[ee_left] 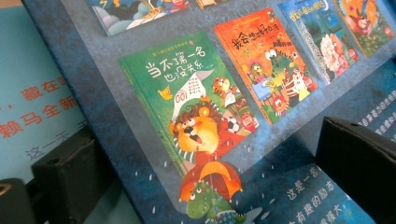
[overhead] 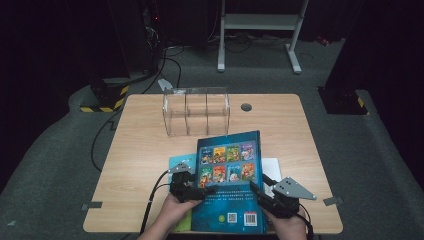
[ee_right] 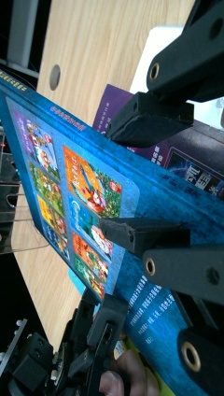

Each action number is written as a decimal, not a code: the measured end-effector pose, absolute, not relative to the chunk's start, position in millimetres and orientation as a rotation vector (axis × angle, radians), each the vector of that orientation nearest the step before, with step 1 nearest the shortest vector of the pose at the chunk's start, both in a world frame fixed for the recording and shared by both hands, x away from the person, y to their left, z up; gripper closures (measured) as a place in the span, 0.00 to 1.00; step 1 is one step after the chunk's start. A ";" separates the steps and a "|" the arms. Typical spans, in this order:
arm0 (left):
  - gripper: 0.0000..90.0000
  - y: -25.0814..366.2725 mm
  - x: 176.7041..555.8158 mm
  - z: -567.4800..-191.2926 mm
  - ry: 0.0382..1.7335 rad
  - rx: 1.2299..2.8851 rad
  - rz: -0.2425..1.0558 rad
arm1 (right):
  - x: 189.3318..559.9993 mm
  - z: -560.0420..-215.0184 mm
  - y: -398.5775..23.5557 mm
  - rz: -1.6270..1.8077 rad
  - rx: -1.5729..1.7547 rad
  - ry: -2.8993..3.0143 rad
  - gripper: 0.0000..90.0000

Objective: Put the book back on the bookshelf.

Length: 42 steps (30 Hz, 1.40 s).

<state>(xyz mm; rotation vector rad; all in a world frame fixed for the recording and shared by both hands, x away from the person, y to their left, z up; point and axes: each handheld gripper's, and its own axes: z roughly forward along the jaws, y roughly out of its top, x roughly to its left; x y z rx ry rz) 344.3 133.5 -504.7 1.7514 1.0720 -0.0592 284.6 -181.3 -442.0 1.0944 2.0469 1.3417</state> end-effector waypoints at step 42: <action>0.41 133.6 321.7 -424.6 0.860 1.580 0.576 | 297.6 -393.7 -173.6 1.352 1.007 1.771 0.67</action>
